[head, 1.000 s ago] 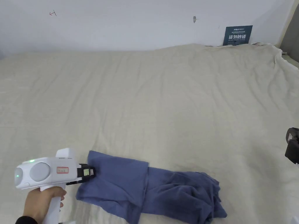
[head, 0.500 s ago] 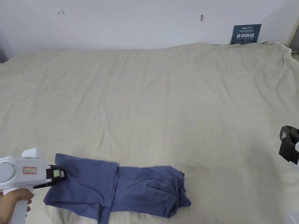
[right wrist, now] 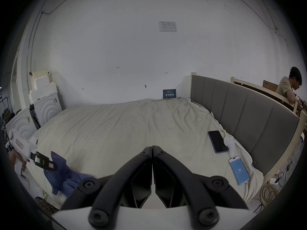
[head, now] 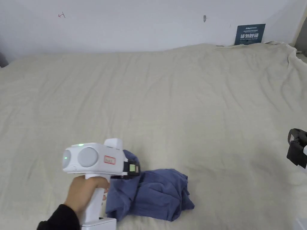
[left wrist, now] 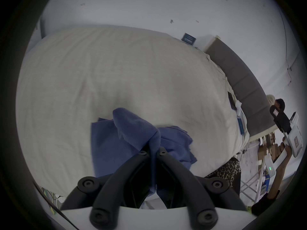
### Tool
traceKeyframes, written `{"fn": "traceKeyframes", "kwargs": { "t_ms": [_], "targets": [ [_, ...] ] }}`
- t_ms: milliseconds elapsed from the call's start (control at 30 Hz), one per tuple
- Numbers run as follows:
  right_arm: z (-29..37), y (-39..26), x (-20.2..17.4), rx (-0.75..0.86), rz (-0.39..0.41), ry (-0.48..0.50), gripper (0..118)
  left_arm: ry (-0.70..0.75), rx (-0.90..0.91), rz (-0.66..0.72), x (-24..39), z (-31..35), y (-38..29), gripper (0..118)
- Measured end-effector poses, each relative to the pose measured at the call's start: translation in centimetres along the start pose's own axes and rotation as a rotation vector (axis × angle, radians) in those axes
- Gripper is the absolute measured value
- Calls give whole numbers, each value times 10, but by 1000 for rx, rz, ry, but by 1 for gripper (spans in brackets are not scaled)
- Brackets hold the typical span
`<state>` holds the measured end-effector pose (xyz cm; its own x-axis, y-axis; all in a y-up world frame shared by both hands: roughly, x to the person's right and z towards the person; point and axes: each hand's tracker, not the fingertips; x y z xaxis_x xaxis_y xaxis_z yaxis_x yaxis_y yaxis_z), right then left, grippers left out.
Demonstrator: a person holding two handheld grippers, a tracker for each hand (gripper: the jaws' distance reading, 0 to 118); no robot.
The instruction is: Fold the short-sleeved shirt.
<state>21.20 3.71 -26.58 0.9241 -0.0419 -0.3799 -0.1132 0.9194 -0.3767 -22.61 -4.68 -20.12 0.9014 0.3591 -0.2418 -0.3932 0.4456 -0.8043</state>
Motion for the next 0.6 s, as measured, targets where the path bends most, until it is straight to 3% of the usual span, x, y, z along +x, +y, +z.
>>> {"fn": "traceKeyframes", "kwargs": {
  "t_ms": [167,433,533,600],
  "targets": [
    [4,-2,6,-4,-5,-14,0,-33,-67,-15,34,-41,-4,1],
    [10,-7,17,-11,-13,-40,0,69,-122,-66,59,-99,-21,5],
    [11,-9,19,-17,-11,-47,0,61,-118,-98,64,-102,-22,34],
    [12,-9,20,-19,-13,-50,0,-8,-107,-98,71,-96,-23,71]
  ]
}}
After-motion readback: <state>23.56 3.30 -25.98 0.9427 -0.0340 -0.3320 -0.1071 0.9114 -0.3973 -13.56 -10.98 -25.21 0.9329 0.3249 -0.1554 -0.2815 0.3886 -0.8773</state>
